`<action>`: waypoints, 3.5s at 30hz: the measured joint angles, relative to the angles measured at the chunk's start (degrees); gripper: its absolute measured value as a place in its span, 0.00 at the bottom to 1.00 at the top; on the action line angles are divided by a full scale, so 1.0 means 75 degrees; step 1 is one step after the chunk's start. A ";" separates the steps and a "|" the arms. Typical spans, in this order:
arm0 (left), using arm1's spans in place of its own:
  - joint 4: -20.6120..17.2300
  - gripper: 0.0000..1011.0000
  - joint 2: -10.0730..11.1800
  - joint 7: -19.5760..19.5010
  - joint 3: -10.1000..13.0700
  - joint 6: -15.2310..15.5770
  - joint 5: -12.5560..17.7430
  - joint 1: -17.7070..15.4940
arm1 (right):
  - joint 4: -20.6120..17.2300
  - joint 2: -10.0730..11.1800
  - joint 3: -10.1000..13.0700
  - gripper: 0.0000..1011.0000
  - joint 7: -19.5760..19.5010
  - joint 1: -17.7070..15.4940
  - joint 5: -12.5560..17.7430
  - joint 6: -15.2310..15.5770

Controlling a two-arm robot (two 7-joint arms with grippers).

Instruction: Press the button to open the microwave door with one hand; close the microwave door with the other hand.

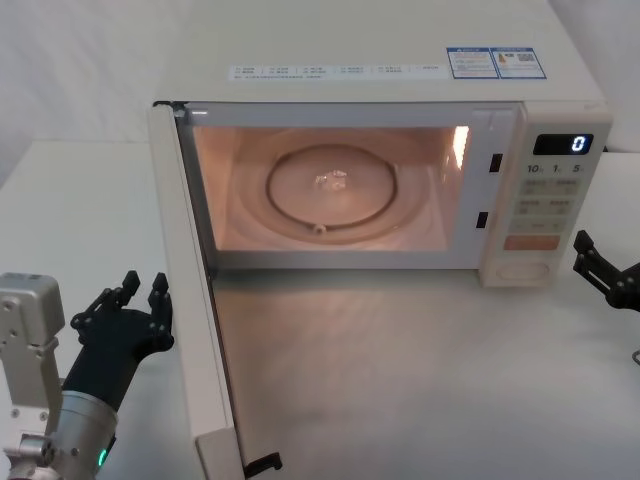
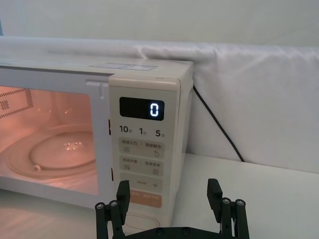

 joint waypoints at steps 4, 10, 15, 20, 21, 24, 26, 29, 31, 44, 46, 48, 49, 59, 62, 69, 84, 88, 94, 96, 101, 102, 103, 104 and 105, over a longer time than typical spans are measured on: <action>0.0000 0.25 0.0000 0.0000 0.0000 0.0000 -0.0001 0.0000 | 0.0000 0.0000 0.0000 0.99 0.0000 0.0000 0.0000 0.0000; 0.0000 0.05 0.0000 0.0000 0.0000 0.0000 0.0000 0.0000 | 0.0000 0.0000 0.0001 0.99 0.0000 0.0000 0.0000 0.0000; 0.0000 0.00 0.0000 0.0000 0.0000 0.0000 0.0000 0.0000 | 0.0000 0.0000 0.0000 0.99 0.0000 0.0000 0.0000 0.0000; -0.0010 0.00 0.0009 -0.0083 -0.0010 0.0000 -0.0015 0.0000 | 0.0000 0.0000 0.0000 0.99 0.0000 0.0000 0.0000 0.0000; -0.0010 0.00 0.0009 -0.0083 -0.0010 0.0000 -0.0015 0.0000 | 0.0000 0.0000 0.0000 0.99 0.0000 0.0000 0.0000 0.0000; -0.0136 0.00 0.0067 -0.0400 -0.0079 0.0062 -0.0118 0.0003 | 0.0000 0.0000 0.0000 0.99 0.0000 0.0000 0.0000 0.0000; -0.0219 0.00 0.0100 -0.0520 -0.0125 0.0138 -0.0165 0.0010 | 0.0000 0.0000 0.0000 0.99 0.0000 0.0000 0.0000 0.0000; -0.0401 0.00 0.0195 -0.0720 -0.0267 0.0323 -0.0248 0.0038 | 0.0000 0.0000 0.0000 0.99 0.0001 0.0000 0.0000 0.0000; -0.0549 0.00 0.0279 -0.0838 -0.0433 0.0468 -0.0315 0.0073 | 0.0000 0.0000 0.0000 0.99 0.0000 0.0000 0.0000 0.0000; -0.1589 0.00 0.0350 -0.0930 -0.1798 0.0929 -0.0911 0.0690 | -0.0001 0.0000 0.0000 0.99 0.0000 0.0000 0.0000 0.0000; -0.1731 0.00 0.0371 -0.1029 -0.1936 0.1003 -0.1088 0.0750 | 0.0000 0.0000 0.0000 0.99 0.0000 -0.0001 0.0000 0.0000; -0.1921 0.00 0.0436 -0.1193 -0.2094 0.1113 -0.1342 0.0836 | 0.0000 0.0000 0.0000 0.99 0.0000 0.0000 0.0001 0.0000; -0.2057 0.00 0.0509 -0.1307 -0.2184 0.1199 -0.1520 0.0888 | 0.0000 0.0000 0.0000 0.99 0.0001 0.0000 0.0000 0.0000; -0.2458 0.00 0.1127 -0.2078 -0.2077 0.1418 -0.2165 0.1014 | 0.0000 0.0001 0.0000 0.99 0.0001 0.0000 0.0000 0.0000; -0.2410 0.00 0.1311 -0.2255 -0.1841 0.1421 -0.2212 0.0904 | 0.0000 0.0000 0.0000 0.99 0.0000 0.0000 0.0000 0.0000; -0.2113 0.00 0.1623 -0.2449 -0.1221 0.1491 -0.2216 0.0394 | 0.0000 0.0000 0.0001 0.99 0.0000 0.0000 0.0001 0.0001; -0.1612 0.00 0.1913 -0.2662 0.0350 0.1677 -0.2100 -0.1005 | -0.0001 0.0000 0.0001 0.99 0.0001 0.0000 0.0001 0.0001; -0.1499 0.00 0.1947 -0.2725 0.0752 0.1668 -0.2074 -0.1358 | 0.0000 0.0000 0.0000 0.99 0.0001 0.0000 0.0000 0.0001; -0.1291 0.00 0.1934 -0.2761 0.1193 0.1723 -0.2065 -0.1732 | -0.0001 0.0000 0.0000 0.99 0.0000 0.0000 0.0001 0.0000; -0.1170 0.00 0.1893 -0.2783 0.1398 0.1740 -0.2066 -0.1935 | 0.0000 0.0000 0.0000 0.99 0.0001 0.0000 0.0000 0.0001; -0.0855 0.00 0.1797 -0.2837 0.1852 0.1785 -0.2066 -0.2409 | 0.0000 0.0000 0.0000 0.99 0.0001 0.0000 0.0000 0.0001; -0.0798 0.00 0.1781 -0.2843 0.1918 0.1795 -0.2066 -0.2487 | 0.0000 0.0000 0.0000 0.99 0.0001 0.0000 0.0000 0.0001; -0.0755 0.00 0.1765 -0.2845 0.1974 0.1802 -0.2066 -0.2539 | 0.0000 0.0000 0.0000 0.99 0.0001 0.0000 0.0000 0.0000; -0.0668 0.00 0.1732 -0.2850 0.2079 0.1818 -0.2066 -0.2659 | 0.0000 0.0000 0.0000 0.99 0.0001 0.0000 0.0000 0.0001; -0.0586 0.00 0.1703 -0.2855 0.2185 0.1823 -0.2066 -0.2789 | 0.0000 0.0000 0.0000 0.99 0.0001 0.0000 0.0000 0.0001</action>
